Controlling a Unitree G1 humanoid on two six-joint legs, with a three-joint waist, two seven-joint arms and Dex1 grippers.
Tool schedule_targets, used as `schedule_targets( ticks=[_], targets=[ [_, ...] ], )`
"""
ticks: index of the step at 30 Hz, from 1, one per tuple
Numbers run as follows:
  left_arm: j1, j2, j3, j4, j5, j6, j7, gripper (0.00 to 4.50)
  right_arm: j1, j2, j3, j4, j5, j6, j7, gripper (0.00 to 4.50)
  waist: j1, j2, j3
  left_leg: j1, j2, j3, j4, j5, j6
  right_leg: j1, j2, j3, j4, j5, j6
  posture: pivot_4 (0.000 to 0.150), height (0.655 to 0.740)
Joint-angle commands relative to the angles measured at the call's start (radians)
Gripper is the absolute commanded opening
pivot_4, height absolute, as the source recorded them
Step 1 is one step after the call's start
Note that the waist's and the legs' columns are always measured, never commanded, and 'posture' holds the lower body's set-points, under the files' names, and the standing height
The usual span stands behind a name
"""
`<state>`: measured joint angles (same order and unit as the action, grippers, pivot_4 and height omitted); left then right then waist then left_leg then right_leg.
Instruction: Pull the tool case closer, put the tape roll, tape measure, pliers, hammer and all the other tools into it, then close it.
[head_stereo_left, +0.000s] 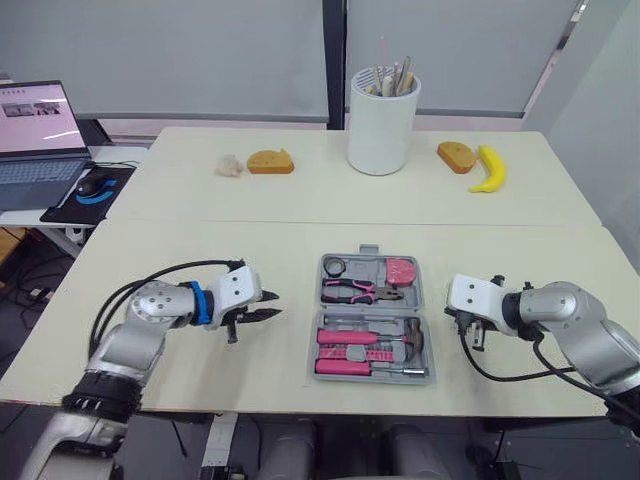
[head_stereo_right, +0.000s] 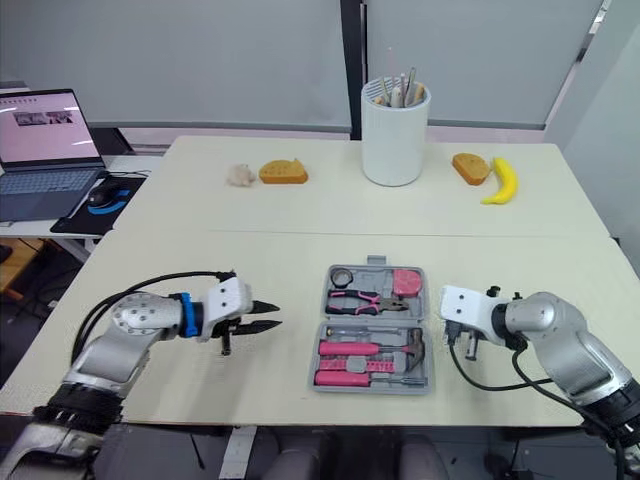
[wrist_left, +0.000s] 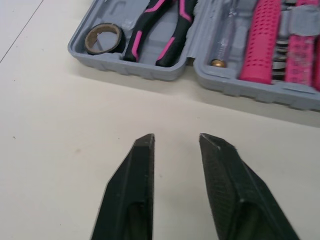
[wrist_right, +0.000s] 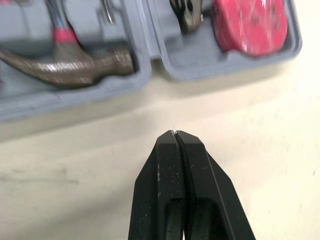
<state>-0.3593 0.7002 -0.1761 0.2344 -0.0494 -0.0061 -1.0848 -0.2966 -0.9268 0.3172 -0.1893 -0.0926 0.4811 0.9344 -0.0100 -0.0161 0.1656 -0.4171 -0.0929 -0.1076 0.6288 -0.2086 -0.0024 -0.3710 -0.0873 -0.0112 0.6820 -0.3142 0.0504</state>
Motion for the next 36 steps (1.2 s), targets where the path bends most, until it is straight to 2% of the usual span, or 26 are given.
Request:
schedule_targets(
  ticks=[1, 4, 14, 21, 26, 36],
  targets=[
    [-0.051, -0.044, -0.064, 0.066, 0.084, -0.032, 0.043, 0.13, -0.042, 0.039, 0.011, 0.084, -0.032, -0.078, -0.015, 0.0, -0.004, 0.0, 0.0, 0.0, 0.0, 0.0, 0.0, 0.0, 0.0, 0.0, 0.0, 0.0, 0.0, 0.0, 0.0, 0.15, 0.74],
    [-0.079, -0.073, -0.099, 0.118, 0.132, -0.048, 0.069, 0.06, -0.059, 0.084, 0.032, 0.139, -0.054, -0.11, -0.018, 0.0, -0.015, 0.0, 0.0, 0.0, 0.0, 0.0, 0.0, 0.0, 0.0, 0.0, 0.0, 0.0, 0.0, 0.0, 0.0, 0.15, 0.74],
    [-0.108, -0.199, -0.154, 0.167, 0.178, -0.029, 0.11, 0.06, -0.094, 0.189, 0.093, 0.229, -0.117, -0.168, -0.018, 0.0, -0.018, 0.0, -0.001, 0.0, 0.0, -0.001, 0.001, 0.0, 0.0, 0.0, 0.001, 0.0, 0.0, 0.0, 0.0, 0.15, 0.74],
    [-0.118, -0.265, -0.174, 0.124, 0.183, 0.017, 0.106, 0.06, -0.136, 0.251, 0.118, 0.273, -0.147, -0.182, -0.006, 0.0, -0.018, -0.002, -0.002, 0.001, 0.0, -0.001, 0.001, 0.0, 0.0, 0.002, 0.001, 0.0, 0.001, 0.0, 0.001, 0.15, 0.74],
    [-0.108, -0.276, -0.181, 0.081, 0.176, 0.037, 0.095, 0.06, -0.147, 0.28, 0.121, 0.245, -0.16, -0.17, 0.017, 0.0, -0.018, -0.002, -0.003, 0.002, 0.0, -0.002, 0.002, 0.0, 0.0, 0.002, 0.001, 0.0, 0.001, 0.001, 0.001, 0.15, 0.74],
    [-0.036, -0.264, -0.184, -0.04, 0.161, 0.087, 0.076, 0.06, -0.061, 0.264, 0.081, 0.107, -0.145, -0.09, 0.039, 0.0, -0.016, -0.002, -0.003, 0.001, -0.001, -0.002, 0.001, 0.0, 0.0, 0.001, 0.001, 0.001, 0.0, 0.001, 0.001, 0.15, 0.74]
  ],
)
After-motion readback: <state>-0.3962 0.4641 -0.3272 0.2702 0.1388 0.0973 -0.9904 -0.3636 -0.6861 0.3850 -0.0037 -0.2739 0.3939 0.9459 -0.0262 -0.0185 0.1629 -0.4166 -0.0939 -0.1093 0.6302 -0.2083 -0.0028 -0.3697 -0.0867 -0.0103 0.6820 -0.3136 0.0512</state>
